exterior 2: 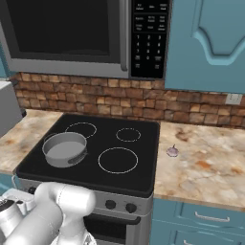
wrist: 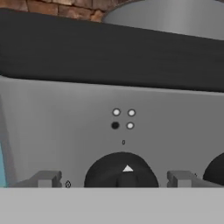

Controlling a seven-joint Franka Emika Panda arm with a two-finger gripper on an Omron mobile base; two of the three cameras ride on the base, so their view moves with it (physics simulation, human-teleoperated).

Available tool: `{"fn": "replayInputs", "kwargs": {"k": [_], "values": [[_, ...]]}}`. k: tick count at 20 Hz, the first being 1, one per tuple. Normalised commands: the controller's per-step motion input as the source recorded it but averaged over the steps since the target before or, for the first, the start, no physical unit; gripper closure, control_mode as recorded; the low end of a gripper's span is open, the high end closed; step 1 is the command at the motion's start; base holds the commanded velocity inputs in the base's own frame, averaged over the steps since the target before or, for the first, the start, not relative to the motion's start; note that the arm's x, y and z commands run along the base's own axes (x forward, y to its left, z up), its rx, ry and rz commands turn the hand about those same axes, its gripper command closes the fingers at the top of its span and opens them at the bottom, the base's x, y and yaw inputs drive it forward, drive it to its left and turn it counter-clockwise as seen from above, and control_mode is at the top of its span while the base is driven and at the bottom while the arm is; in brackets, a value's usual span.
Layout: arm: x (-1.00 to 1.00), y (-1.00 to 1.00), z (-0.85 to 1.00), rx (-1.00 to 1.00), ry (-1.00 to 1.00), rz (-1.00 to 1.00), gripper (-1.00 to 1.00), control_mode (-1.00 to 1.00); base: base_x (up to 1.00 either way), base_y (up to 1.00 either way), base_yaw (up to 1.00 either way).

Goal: Turn on the burner for the pot on the stove. Wait thirty seconds for the pot to heat up. Then add the garlic to the pot.

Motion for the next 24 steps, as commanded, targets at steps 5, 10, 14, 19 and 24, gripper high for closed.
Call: {"fn": "replayInputs", "kwargs": {"k": [5,10,14,19,24], "values": [[0.31,-0.01,-0.05,0.00,-0.03,-0.01,-1.00,-1.00,0.00,0.00,0.00],[0.20,-0.49,-0.09,0.04,0.00,0.00,-1.00,-1.00,0.00,0.00,0.00],[0.18,-0.56,-0.07,0.06,0.00,0.01,1.00,-1.00,0.00,0.00,0.00],[0.39,-0.17,-0.09,0.03,0.00,0.00,1.00,-1.00,0.00,0.00,0.00],[0.27,0.00,-0.10,0.01,0.00,0.04,1.00,-1.00,0.00,0.00,0.00]]}}
